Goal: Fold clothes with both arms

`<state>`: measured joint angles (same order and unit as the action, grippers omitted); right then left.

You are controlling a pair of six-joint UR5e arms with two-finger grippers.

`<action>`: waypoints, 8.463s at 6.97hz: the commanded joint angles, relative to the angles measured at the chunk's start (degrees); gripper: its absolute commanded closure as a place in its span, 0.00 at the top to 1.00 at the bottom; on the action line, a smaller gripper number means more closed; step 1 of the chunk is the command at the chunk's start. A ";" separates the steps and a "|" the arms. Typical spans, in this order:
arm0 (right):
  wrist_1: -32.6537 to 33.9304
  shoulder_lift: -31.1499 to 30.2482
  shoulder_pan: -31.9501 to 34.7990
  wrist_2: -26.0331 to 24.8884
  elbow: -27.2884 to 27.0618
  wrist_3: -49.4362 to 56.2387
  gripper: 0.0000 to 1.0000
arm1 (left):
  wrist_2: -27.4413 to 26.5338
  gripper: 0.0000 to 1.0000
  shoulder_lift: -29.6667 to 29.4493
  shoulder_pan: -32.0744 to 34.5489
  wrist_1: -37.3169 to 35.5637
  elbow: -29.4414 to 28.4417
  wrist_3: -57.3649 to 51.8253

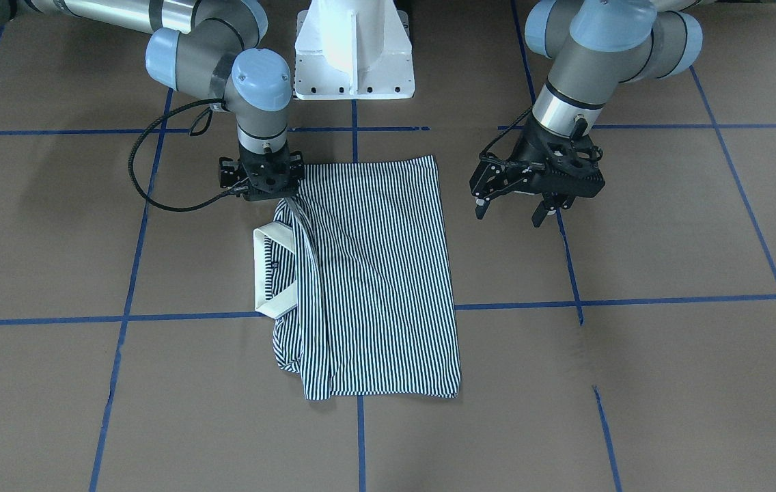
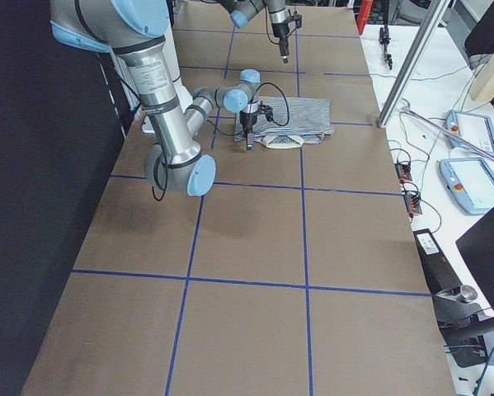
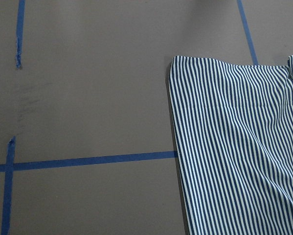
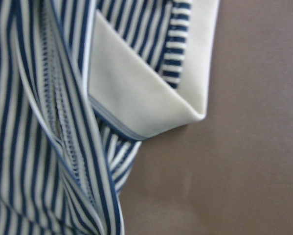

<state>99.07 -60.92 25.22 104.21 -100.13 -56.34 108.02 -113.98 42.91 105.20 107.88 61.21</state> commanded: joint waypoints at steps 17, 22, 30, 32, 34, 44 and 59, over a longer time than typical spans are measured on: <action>-0.82 16.53 6.94 -1.30 20.24 9.57 1.00 | 0.18 1.00 -0.28 -0.02 0.09 -0.39 -0.57; -0.28 8.26 15.73 0.19 14.88 23.10 1.00 | 0.18 1.00 -0.55 -0.02 1.05 -1.09 -0.13; -12.23 32.88 13.46 -6.02 44.47 14.51 1.00 | 0.35 1.00 0.24 1.56 0.27 -1.27 -2.85; -12.32 32.71 12.41 -6.83 45.89 14.59 1.00 | 0.35 1.00 0.24 1.57 0.35 -1.70 -2.85; -12.24 32.27 11.70 -7.44 46.34 14.77 1.00 | 0.35 1.00 0.25 1.57 0.35 -1.71 -2.85; -9.34 30.95 13.81 -6.92 46.16 20.66 1.00 | 0.35 1.00 0.16 1.48 0.70 -1.44 -2.59; -21.44 32.00 16.36 -4.27 50.54 19.60 1.00 | 2.64 1.00 -0.98 3.06 -0.17 2.43 1.28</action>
<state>80.49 -29.26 41.72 100.90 -52.28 -36.69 110.55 -114.84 45.87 105.04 110.13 62.47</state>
